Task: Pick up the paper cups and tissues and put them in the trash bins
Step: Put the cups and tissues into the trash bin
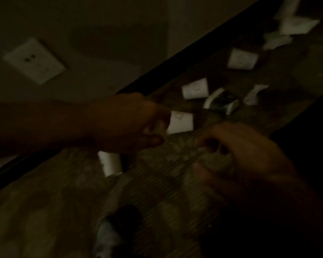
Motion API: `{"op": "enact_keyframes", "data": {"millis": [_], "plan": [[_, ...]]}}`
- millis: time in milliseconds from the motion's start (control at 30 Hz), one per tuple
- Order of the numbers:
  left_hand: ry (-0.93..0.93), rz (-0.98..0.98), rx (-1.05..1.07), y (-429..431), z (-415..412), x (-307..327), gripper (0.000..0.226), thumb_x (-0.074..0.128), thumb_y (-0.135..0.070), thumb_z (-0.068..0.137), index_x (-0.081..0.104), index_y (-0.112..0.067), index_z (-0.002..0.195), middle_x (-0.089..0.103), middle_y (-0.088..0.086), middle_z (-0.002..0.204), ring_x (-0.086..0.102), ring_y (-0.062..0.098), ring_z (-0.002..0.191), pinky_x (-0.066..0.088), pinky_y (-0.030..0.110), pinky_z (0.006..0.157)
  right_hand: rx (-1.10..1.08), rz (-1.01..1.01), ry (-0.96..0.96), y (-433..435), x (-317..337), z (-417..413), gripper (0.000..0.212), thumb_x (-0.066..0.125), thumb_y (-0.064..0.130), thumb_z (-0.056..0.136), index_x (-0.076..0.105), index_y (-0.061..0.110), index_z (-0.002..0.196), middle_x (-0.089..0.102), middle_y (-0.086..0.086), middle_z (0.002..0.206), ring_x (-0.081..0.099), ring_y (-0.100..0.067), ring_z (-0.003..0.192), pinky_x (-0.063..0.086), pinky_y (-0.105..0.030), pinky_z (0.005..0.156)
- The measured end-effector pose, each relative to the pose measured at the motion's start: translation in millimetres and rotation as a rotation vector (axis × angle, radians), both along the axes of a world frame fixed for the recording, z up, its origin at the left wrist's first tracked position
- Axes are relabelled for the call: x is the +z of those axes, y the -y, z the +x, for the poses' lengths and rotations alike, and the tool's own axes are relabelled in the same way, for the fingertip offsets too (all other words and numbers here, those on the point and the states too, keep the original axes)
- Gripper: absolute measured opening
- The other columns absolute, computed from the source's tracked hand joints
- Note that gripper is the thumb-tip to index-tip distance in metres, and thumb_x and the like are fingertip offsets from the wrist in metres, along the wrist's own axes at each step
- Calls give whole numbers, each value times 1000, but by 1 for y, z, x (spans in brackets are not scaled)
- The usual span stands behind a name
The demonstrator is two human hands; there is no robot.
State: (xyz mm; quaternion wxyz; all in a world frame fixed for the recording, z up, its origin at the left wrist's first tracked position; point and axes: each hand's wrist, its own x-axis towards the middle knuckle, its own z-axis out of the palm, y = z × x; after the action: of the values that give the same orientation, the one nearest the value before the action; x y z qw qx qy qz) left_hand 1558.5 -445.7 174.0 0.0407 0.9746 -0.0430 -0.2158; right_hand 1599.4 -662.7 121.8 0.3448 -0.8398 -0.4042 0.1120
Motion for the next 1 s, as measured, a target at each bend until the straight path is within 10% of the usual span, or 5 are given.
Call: {"op": "enact_keyframes", "data": {"millis": [267, 400, 567, 1000], "plan": [[-165, -11, 424, -96, -95, -88, 49, 57, -52, 91, 45, -33, 136, 51, -8, 134, 51, 2, 95, 38, 15, 75, 326, -325, -331, -126, -85, -37, 63, 59, 42, 93, 27, 35, 147, 36, 9, 149, 34, -13, 136, 33, -33, 108], [-142, -65, 651, -132, -112, -140, 72, 65, -44, 89, 30, -23, 149, 33, 6, 152, 40, 28, 135, 37, 41, 107, 377, -318, -352, -165, -118, -47, 59, 58, 34, 95, 31, 32, 147, 40, 7, 149, 39, -15, 134, 36, -31, 106], [-89, -141, 894, -155, -115, -184, 84, 66, -47, 88, 19, -23, 154, 25, 8, 158, 25, 30, 143, 29, 44, 110, 405, -328, -364, -203, -155, -60, 56, 53, 30, 98, 30, 34, 149, 44, 5, 146, 41, -17, 132, 35, -27, 98], [-13, -457, 1022, -141, -85, -205, 45, 47, -31, 102, 42, -13, 143, 54, 15, 133, 58, 27, 105, 52, 40, 84, 266, -301, -572, -203, -171, -70, 79, 65, 48, 88, 25, 21, 151, 45, -7, 144, 49, -23, 126, 37, -32, 101]]}}
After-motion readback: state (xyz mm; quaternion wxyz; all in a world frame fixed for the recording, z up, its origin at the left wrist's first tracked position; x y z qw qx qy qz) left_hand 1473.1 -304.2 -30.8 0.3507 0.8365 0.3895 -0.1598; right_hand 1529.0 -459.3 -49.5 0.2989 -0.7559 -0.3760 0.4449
